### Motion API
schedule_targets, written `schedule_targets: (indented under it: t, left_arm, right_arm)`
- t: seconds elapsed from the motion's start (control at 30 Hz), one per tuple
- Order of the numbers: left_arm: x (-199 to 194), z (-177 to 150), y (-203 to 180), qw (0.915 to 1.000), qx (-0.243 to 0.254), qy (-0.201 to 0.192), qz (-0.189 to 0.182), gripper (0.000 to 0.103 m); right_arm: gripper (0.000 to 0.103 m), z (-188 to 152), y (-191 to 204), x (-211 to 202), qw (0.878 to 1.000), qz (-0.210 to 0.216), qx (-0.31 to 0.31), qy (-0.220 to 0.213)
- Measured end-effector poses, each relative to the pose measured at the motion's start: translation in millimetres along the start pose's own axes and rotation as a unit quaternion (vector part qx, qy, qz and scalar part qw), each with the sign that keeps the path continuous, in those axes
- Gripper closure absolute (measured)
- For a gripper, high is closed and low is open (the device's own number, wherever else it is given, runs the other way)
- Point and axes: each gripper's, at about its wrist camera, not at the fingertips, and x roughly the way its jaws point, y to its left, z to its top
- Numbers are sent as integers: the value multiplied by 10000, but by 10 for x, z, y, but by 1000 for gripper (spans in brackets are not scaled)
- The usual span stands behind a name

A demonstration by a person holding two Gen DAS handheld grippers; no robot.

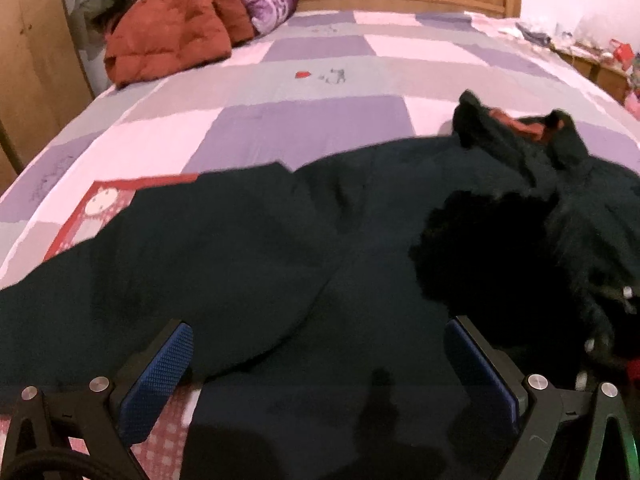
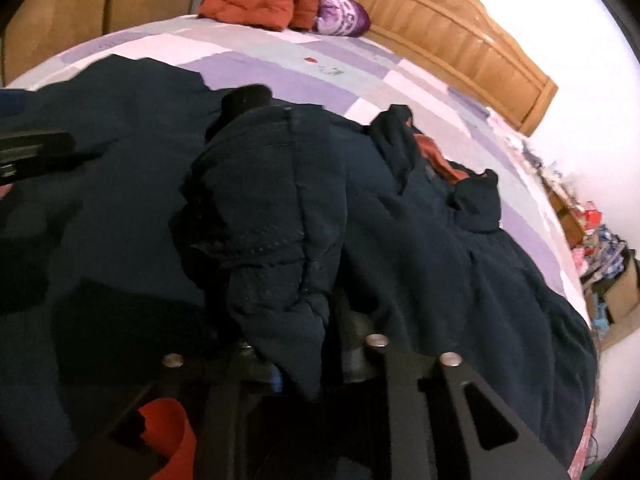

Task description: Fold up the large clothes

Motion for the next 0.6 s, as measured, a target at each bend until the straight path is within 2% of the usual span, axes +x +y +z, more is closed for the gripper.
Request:
schedule_targets:
  t: [0.03,0.07,0.1,0.17,0.23,0.3,0.43,0.53,0.6]
  left_arm:
    - [-14,33,-19,10000,-29,-28,-18,0]
    - [-23,70,-41,10000,-67,-45,-52,0]
    - [-31,103,-70,9999,-92,-53,-83,0]
    - [-42,174,-146,9998,-78,-90,-127,0]
    - [-44,254,-254,9997,-55,-116,-229,0]
    - [-58,308,-359,9993,-94,-167,-332,0]
    - [-130,421,-631,9967,-363,-307,-662,0]
    - [-146,489,-908,9942,-466,-368,-891,0]
    - [-80,520,-1175,9946,-326,-304,-937,0]
  right_arm:
    - [70,-8,-8,-55,9999,138,14,1]
    - [60,-27,-34,-105,9994,321,89,14]
    - [41,-69,-59,-152,9987,468,206,10]
    - [19,-217,-280,-365,9926,903,811,-104]
    - [18,-341,-450,-537,9875,991,1216,-137]
    - [18,-472,-673,-738,9856,814,1471,-195]
    - [18,-642,-1230,-1036,9815,-81,1834,-543]
    - [18,-704,-1660,-965,9775,-812,1902,-414]
    - [18,-745,-1887,-818,9742,-1123,1942,-245]
